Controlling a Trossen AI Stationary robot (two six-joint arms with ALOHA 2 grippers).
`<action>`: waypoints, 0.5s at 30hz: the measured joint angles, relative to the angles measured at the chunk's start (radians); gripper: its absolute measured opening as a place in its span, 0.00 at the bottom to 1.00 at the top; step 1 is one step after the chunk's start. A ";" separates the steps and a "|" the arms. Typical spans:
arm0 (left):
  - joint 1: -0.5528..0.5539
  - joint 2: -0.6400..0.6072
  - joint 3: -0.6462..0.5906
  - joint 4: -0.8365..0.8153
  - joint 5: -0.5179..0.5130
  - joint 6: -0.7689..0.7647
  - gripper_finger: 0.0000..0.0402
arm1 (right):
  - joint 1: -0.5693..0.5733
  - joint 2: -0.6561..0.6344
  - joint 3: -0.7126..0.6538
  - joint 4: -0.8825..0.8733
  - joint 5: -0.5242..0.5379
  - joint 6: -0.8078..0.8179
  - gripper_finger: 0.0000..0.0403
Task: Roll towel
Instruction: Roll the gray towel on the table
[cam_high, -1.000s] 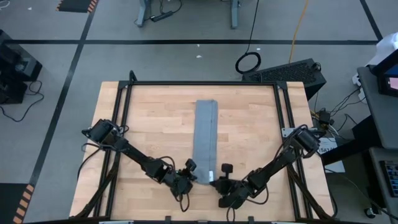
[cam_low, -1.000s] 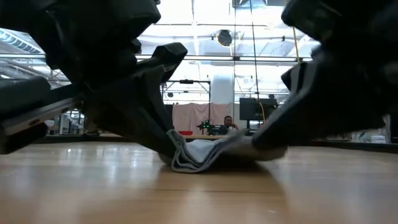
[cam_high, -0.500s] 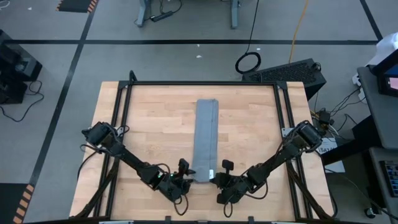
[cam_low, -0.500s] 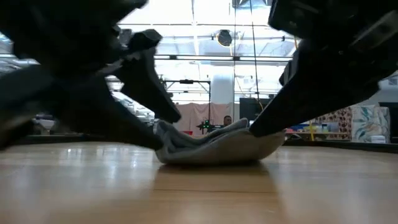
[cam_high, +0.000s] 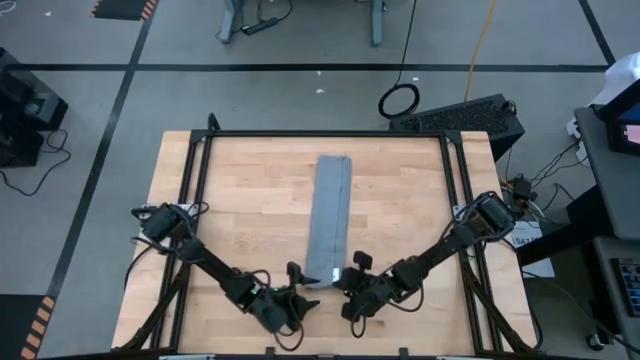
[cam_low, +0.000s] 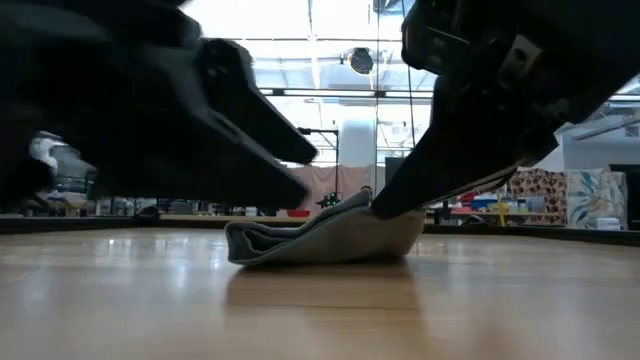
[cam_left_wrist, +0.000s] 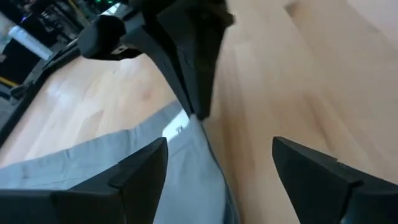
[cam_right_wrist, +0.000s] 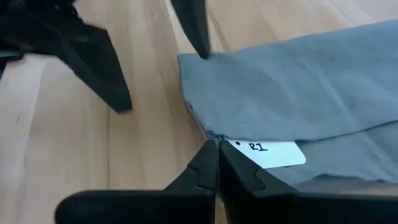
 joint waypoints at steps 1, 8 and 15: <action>0.009 0.011 0.000 0.024 -0.003 -0.006 0.73 | -0.002 0.000 0.000 0.000 -0.004 0.006 0.00; 0.044 0.045 0.000 -0.009 -0.010 -0.115 0.73 | -0.007 0.000 0.000 0.000 -0.024 0.028 0.00; 0.060 0.069 -0.001 -0.012 0.009 -0.127 0.62 | -0.019 0.000 0.000 0.003 -0.022 0.032 0.00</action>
